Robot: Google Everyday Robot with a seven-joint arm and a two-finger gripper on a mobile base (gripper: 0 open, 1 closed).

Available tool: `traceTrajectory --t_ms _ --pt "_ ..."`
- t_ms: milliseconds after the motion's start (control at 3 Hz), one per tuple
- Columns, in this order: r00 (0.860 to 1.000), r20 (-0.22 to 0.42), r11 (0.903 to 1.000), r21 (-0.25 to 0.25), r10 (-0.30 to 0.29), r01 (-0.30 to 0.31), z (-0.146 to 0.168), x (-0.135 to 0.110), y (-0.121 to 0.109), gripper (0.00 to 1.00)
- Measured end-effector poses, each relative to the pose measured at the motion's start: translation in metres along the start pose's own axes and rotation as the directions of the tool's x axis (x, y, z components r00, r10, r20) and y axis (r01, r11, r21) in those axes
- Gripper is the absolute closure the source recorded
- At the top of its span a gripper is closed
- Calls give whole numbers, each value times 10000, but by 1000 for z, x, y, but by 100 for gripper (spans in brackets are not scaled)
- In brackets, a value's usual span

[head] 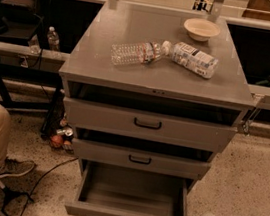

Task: Close bottom drawer

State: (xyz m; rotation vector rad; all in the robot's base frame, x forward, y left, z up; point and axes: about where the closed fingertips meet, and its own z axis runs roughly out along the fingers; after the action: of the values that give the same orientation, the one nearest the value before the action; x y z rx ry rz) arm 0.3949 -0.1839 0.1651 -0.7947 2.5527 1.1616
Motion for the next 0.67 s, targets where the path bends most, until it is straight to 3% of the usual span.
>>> traceTrajectory --t_ms 333,667 --pt "10000 0 10000 0 0 0 0 0 0 100" --pt "9943 47 9943 -29 -1066 1066 13 -18 -2 100"
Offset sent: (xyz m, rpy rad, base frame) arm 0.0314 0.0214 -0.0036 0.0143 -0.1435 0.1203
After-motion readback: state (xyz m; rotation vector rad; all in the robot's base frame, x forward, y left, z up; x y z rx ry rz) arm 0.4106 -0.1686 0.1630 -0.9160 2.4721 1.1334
